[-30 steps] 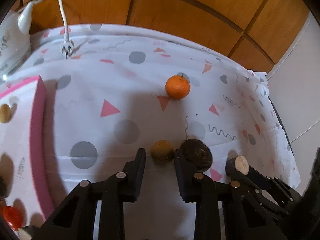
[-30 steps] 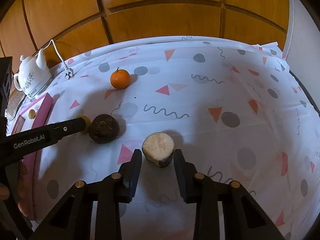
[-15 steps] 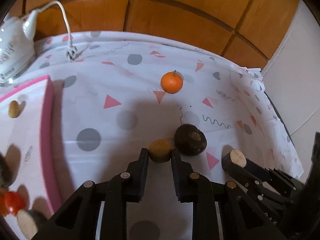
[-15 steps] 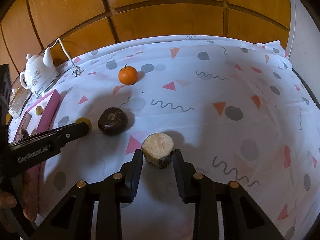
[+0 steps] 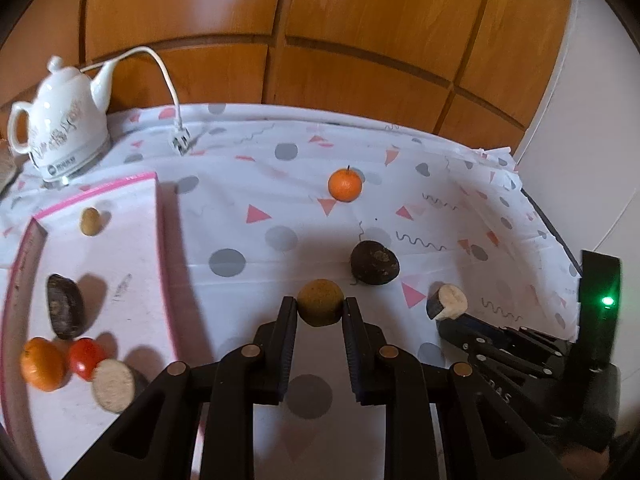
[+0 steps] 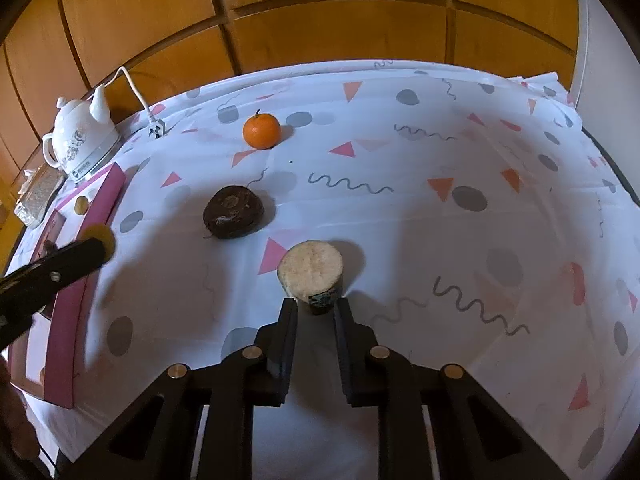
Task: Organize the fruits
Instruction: 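Place the small brown fruit in the tray with the left tool while the right tool carries the log slice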
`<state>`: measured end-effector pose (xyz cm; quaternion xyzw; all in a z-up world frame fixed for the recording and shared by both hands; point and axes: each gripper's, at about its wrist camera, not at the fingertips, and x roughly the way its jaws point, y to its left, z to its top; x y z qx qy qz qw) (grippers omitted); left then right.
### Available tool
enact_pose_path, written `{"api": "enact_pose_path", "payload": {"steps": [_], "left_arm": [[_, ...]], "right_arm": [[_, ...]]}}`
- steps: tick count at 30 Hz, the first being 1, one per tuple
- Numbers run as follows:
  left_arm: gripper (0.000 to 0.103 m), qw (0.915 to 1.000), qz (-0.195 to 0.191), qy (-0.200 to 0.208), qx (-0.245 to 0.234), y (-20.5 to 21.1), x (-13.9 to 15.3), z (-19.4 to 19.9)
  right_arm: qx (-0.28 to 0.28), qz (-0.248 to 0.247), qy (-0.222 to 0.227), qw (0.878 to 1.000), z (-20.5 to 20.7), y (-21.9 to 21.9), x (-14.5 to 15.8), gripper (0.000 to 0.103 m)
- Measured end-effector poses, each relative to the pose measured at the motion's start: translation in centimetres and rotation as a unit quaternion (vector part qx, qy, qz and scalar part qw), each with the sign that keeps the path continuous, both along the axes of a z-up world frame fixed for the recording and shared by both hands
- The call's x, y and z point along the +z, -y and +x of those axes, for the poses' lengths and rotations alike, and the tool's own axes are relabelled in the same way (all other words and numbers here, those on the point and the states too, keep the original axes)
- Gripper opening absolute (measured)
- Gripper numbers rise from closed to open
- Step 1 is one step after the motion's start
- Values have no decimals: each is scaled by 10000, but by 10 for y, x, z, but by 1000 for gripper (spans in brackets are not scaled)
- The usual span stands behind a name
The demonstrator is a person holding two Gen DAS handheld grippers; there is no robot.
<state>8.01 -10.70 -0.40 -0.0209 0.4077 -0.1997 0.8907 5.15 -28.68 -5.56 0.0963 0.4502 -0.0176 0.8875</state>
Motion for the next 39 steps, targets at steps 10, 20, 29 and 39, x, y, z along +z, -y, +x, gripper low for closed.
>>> {"api": "enact_pose_path", "payload": {"steps": [10, 20, 29, 39], "left_arm": [[23, 9997, -184, 45, 178, -23, 12, -10], [23, 9970, -487, 197, 567, -75, 32, -19], [23, 9881, -346, 243, 1478, -155, 26, -8], [38, 9781, 130, 64, 2078, -191, 5, 23]], "right_arm": [[38, 41, 123, 9999, 1, -1, 5, 36], [62, -303, 48, 9995, 14, -7, 5, 33], [76, -418, 55, 9991, 13, -9, 5, 33], [105, -496, 49, 9987, 13, -10, 5, 33]]}}
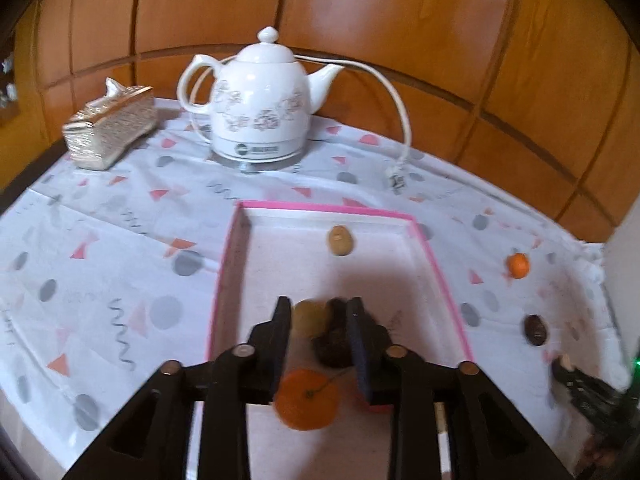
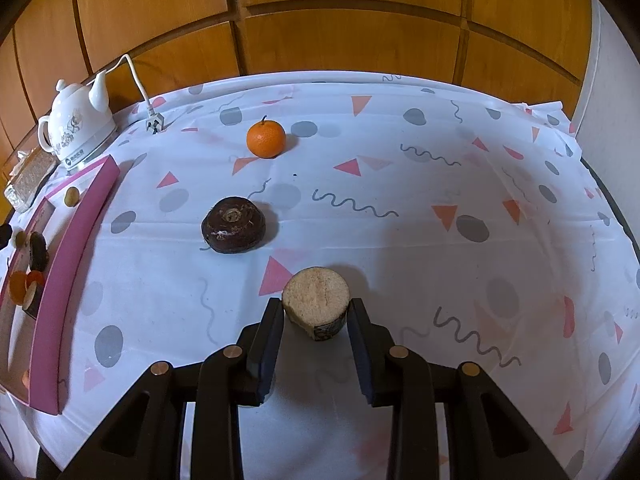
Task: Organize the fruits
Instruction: 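Place the small brown fruit in the tray with the left tool while the right tool carries the log slice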
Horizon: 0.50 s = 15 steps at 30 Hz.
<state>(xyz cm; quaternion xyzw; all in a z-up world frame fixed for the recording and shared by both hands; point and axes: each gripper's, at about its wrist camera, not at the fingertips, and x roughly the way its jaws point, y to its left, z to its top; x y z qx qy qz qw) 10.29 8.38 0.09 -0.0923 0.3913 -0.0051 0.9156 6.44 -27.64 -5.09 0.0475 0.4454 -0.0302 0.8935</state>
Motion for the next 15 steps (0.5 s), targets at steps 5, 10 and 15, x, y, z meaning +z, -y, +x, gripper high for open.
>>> {"api": "enact_pose_path", "payload": {"steps": [5, 10, 15], "left_arm": [[56, 9995, 65, -85, 289, -2, -3, -13], [70, 9987, 238, -20, 452, 5, -1, -29], [84, 9983, 348, 118, 459, 14, 5, -42]], "right_arm": [[-4, 39, -41, 10000, 0, 1, -5, 32], [42, -6, -50, 10000, 0, 0, -5, 32], [36, 28, -61, 10000, -2, 0, -4, 32]]}}
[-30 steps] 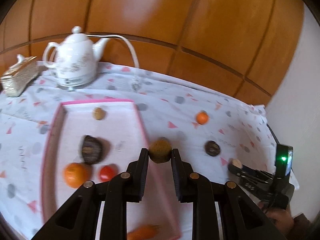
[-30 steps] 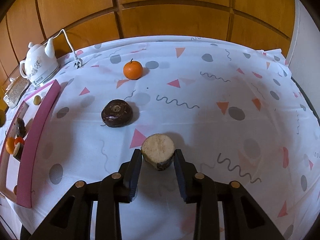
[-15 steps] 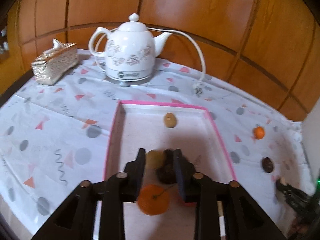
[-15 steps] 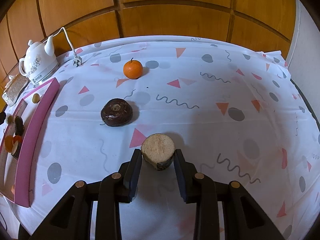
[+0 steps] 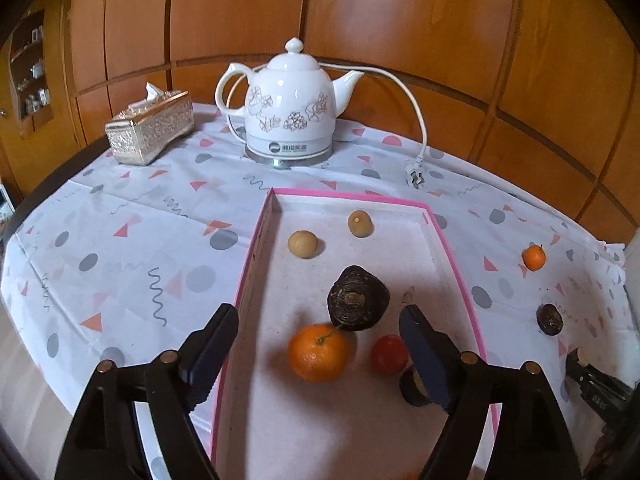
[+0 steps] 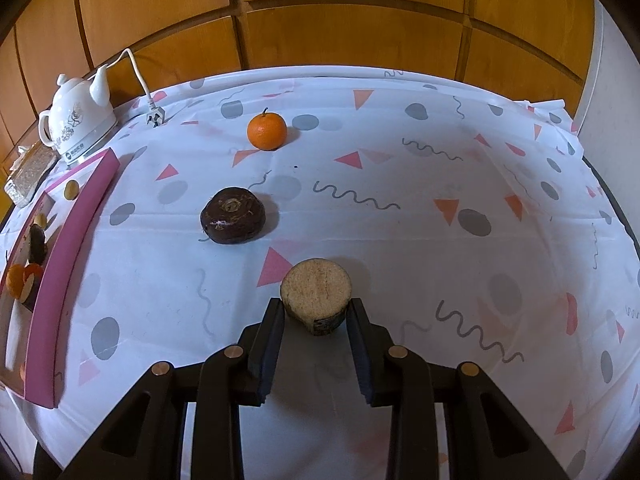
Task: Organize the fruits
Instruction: 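Place the small brown fruit in the tray with the left tool while the right tool carries the log slice, then lower the log slice into the tray and open the right tool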
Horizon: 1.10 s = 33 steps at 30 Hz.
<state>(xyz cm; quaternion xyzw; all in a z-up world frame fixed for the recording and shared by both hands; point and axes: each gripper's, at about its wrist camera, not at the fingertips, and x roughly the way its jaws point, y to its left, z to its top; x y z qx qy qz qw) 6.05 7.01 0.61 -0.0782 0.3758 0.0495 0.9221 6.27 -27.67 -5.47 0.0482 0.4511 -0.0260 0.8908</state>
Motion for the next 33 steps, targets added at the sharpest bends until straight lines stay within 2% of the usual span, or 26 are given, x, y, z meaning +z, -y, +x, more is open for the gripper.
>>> {"api": "enact_pose_path", "payload": {"steps": [3, 13, 19, 20, 21, 26, 28, 29, 30, 32, 33], "left_arm": [[89, 9999, 79, 26, -64, 6, 2, -4], [89, 9998, 76, -33, -167, 10, 1, -12], [89, 9999, -23, -71, -137, 4, -1, -16], [89, 9999, -37, -87, -130, 2, -1, -17], [89, 9999, -52, -88, -127, 1, -1, -17], [93, 9998, -130, -123, -85, -4, -4, -19], [93, 9998, -167, -92, -88, -5, -4, -21], [94, 9997, -190, -102, -91, -5, -4, -21], [95, 9997, -221, -100, -102, -5, -4, -21], [99, 9996, -244, -104, -99, -4, -4, -21], [99, 9996, -244, -107, -108, -4, -4, -21]], "right_arm": [[61, 70, 26, 10000, -2, -3, 2, 32], [415, 172, 148, 9989, -6, -25, 13, 31], [876, 212, 315, 9954, -5, -53, 30, 30], [942, 211, 341, 9947, -4, -58, 32, 13], [988, 173, 338, 9944, -3, -62, 33, 2], [1091, 132, 152, 9938, 4, -69, 23, 2], [969, 263, 187, 9948, 2, -63, 25, 4], [920, 322, 212, 9950, 0, -59, 26, 9], [870, 365, 228, 9953, -2, -57, 27, 21], [734, 516, 297, 9955, -7, -46, 30, 31], [697, 537, 319, 9956, -8, -43, 31, 33]]}}
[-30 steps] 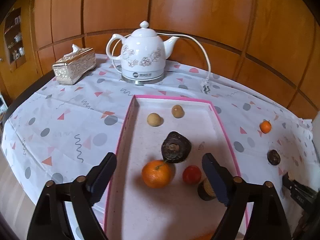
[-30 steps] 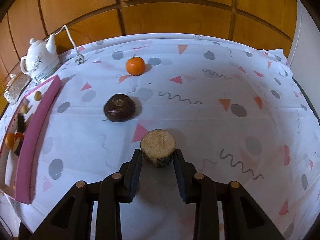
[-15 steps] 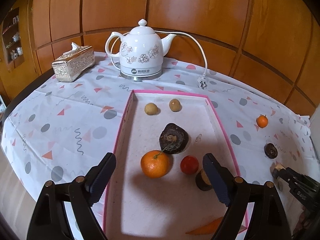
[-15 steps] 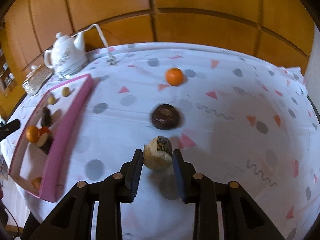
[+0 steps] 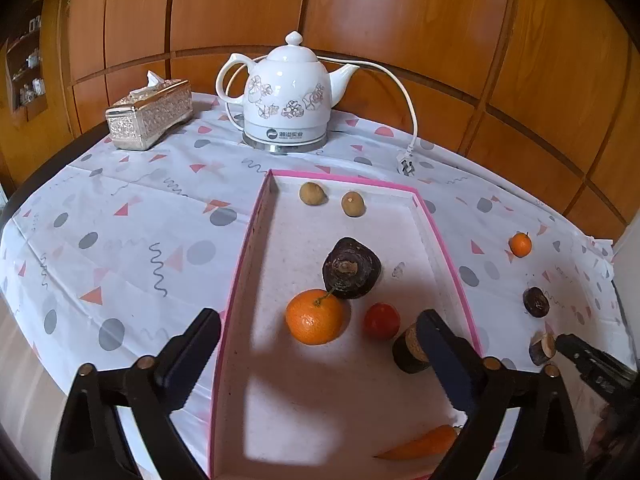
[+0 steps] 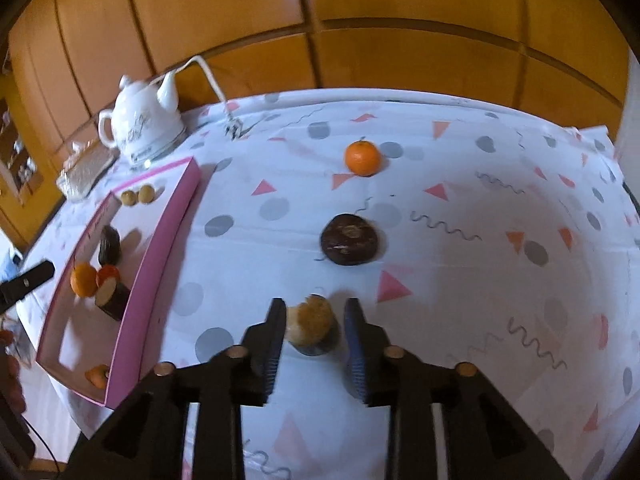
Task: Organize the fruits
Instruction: 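Lower the log slice into the tray and open the right tool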
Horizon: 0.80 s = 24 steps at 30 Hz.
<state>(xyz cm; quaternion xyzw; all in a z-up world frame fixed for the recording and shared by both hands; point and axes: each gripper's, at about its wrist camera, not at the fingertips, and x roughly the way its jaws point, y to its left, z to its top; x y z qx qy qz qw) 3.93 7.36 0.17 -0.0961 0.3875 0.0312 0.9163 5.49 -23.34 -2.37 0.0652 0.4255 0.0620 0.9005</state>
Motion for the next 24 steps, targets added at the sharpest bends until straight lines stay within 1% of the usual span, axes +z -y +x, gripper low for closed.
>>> {"api": "enact_pose_path", "payload": {"steps": [2, 4, 5, 6, 10, 14, 15, 16, 17, 20, 24], "left_arm": [[99, 10000, -11, -13, -21, 1, -1, 1], [100, 10000, 8, -4, -29, 3, 0, 0], [100, 10000, 15, 13, -36, 3, 0, 0], [100, 10000, 17, 27, -52, 3, 1, 0], [101, 10000, 43, 40, -66, 3, 2, -1], [101, 9999, 129, 41, -88, 3, 4, -2], [101, 9998, 168, 44, -80, 3, 5, -3], [101, 9998, 179, 49, -63, 2, 5, -3], [101, 9998, 162, 61, -52, 0, 5, -4], [102, 9999, 144, 65, -6, -4, 6, -4], [103, 9999, 111, 109, 23, -7, 7, -7]], "right_arm": [[-39, 101, -6, 9999, -2, 7, 1, 37], [-27, 158, -13, 9999, -1, 8, 1, 38], [30, 162, -32, 9999, 0, 6, 1, 42], [56, 145, -39, 9999, 0, 4, 0, 44], [143, -71, -199, 9997, 9, -9, -10, 44], [30, -57, -358, 9993, 17, -9, -18, 43], [44, -14, -344, 9994, 17, -8, -18, 41], [60, -35, -382, 9992, 18, -9, -20, 37], [92, -104, -355, 9993, 18, -10, -21, 35], [115, -210, -317, 9992, 17, -13, -20, 35], [257, -326, -207, 9989, 15, -23, -11, 35]]}}
